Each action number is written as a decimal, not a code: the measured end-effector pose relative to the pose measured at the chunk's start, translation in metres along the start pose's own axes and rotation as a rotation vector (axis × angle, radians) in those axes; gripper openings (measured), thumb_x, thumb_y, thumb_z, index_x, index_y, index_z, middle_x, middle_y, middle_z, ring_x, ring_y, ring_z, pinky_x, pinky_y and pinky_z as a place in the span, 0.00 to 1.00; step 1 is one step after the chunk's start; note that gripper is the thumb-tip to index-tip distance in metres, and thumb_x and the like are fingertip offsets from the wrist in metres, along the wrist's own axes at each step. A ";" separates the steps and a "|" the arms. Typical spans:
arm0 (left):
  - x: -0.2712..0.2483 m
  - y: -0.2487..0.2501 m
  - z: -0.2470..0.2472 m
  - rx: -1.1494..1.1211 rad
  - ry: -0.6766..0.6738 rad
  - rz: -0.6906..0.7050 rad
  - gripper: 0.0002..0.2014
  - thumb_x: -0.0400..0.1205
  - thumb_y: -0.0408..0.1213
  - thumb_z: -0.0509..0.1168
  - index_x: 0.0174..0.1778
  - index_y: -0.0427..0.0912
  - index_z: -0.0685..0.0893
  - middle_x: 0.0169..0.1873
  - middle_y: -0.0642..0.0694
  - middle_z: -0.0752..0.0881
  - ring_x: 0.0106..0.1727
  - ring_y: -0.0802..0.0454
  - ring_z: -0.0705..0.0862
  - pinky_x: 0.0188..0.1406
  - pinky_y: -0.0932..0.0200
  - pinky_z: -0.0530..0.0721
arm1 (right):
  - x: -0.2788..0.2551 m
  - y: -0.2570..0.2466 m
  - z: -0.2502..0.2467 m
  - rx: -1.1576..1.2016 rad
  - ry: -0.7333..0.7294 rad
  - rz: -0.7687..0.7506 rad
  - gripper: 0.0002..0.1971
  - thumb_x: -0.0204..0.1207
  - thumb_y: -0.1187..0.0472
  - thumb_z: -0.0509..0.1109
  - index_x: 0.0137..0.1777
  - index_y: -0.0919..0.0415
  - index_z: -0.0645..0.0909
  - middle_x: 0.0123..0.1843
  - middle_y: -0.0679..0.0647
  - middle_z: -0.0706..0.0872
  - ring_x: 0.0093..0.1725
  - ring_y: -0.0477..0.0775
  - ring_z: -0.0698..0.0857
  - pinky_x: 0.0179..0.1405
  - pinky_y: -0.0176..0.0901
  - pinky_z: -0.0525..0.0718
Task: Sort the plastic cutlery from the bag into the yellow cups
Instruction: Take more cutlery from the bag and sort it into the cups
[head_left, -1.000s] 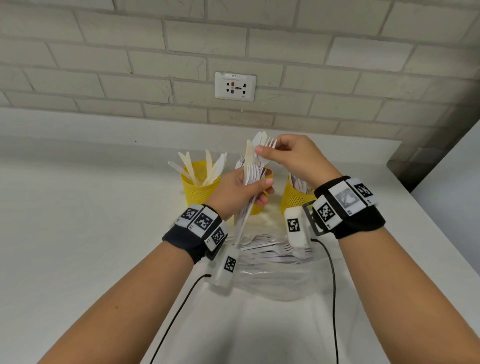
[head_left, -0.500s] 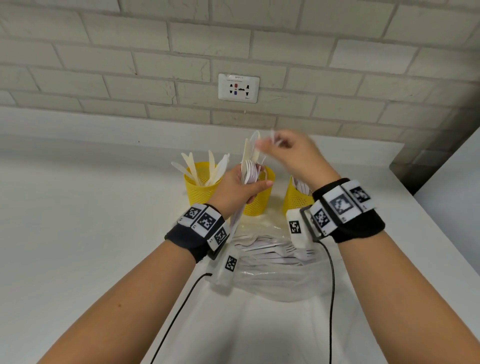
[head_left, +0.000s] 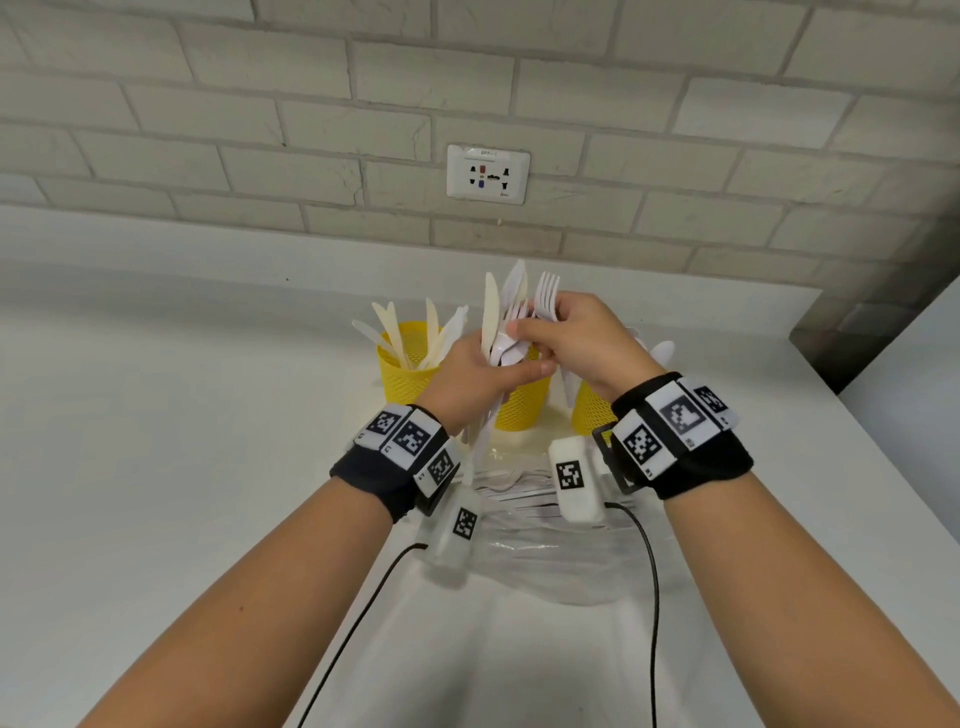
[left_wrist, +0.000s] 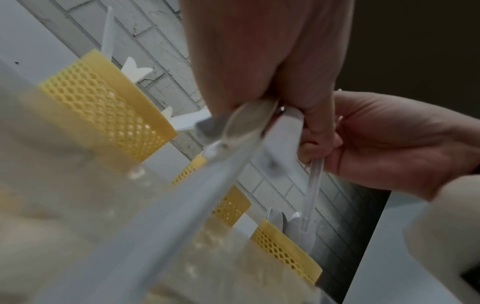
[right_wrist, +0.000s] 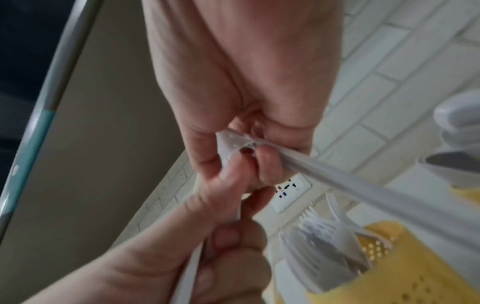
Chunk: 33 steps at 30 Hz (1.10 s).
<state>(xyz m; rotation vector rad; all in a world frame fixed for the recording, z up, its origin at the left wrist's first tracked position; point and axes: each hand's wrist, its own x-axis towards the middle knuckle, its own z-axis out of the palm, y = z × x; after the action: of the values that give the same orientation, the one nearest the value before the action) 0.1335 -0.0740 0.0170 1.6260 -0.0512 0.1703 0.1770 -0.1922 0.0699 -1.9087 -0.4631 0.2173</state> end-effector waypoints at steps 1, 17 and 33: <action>0.000 0.002 -0.001 -0.013 -0.004 -0.002 0.07 0.75 0.32 0.74 0.42 0.45 0.82 0.19 0.55 0.77 0.20 0.59 0.72 0.21 0.65 0.72 | 0.000 0.000 0.001 0.071 0.015 0.008 0.05 0.75 0.71 0.69 0.42 0.61 0.83 0.19 0.41 0.83 0.22 0.34 0.81 0.24 0.27 0.78; -0.004 0.009 -0.003 0.044 0.122 0.089 0.22 0.89 0.49 0.45 0.37 0.50 0.80 0.17 0.54 0.79 0.20 0.61 0.76 0.22 0.67 0.75 | 0.002 -0.005 0.009 0.321 0.007 0.005 0.08 0.83 0.68 0.60 0.56 0.61 0.80 0.42 0.51 0.86 0.41 0.45 0.85 0.42 0.33 0.85; -0.002 0.008 -0.002 -0.055 0.179 0.058 0.17 0.89 0.43 0.50 0.37 0.42 0.73 0.24 0.46 0.71 0.19 0.56 0.69 0.18 0.64 0.67 | 0.002 -0.010 0.012 0.627 0.037 -0.004 0.11 0.82 0.70 0.59 0.60 0.59 0.75 0.46 0.52 0.84 0.38 0.51 0.84 0.33 0.39 0.87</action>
<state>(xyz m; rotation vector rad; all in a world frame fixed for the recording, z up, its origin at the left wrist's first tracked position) 0.1299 -0.0731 0.0244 1.5494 0.0340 0.3557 0.1719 -0.1781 0.0749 -1.2955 -0.3231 0.2860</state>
